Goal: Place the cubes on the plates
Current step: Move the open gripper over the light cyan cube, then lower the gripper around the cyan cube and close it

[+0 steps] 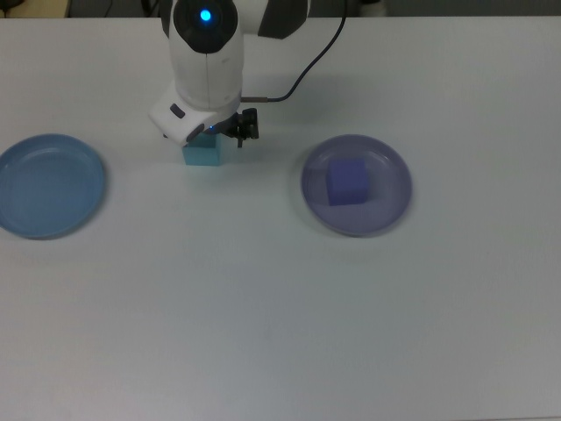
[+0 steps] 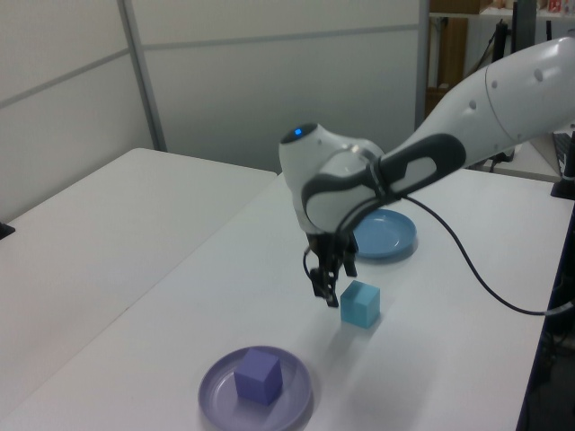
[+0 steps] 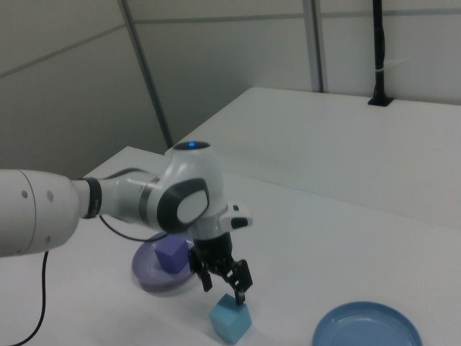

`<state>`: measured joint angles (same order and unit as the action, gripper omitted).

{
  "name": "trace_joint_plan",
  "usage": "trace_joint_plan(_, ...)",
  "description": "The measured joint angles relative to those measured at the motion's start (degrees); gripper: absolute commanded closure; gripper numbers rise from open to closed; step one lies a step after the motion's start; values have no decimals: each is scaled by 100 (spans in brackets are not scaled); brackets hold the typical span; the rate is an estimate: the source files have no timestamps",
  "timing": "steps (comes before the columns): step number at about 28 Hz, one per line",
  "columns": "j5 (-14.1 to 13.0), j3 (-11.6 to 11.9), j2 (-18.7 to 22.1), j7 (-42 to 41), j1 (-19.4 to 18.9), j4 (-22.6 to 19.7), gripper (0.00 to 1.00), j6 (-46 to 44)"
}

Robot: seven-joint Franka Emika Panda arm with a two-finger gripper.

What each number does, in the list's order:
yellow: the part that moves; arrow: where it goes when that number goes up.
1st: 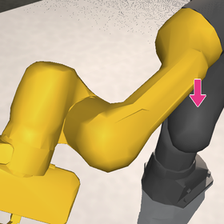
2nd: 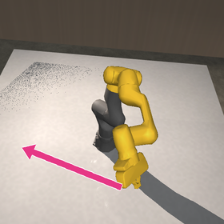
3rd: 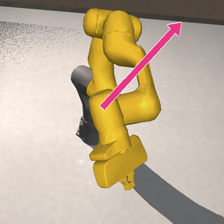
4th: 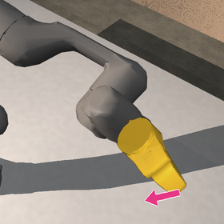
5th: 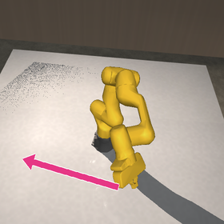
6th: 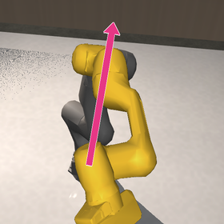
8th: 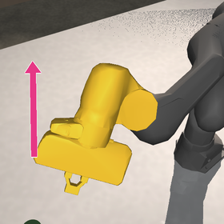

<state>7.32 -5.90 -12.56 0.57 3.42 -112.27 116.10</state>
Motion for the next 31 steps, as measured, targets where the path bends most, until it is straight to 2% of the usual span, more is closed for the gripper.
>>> trace_joint_plan(5,6,-8,183,-5,-2,-504,0,442)
trace_joint_plan(12,161,-7,421,-10,22,-867,0,587)
trace_joint_plan(17,199,-1,591,-12,123,-914,0,669)
trace_joint_plan(26,169,-2,1355,-262,179,-964,0,267)
trace_joint_plan(31,169,-2,1397,-273,179,-1059,0,252)
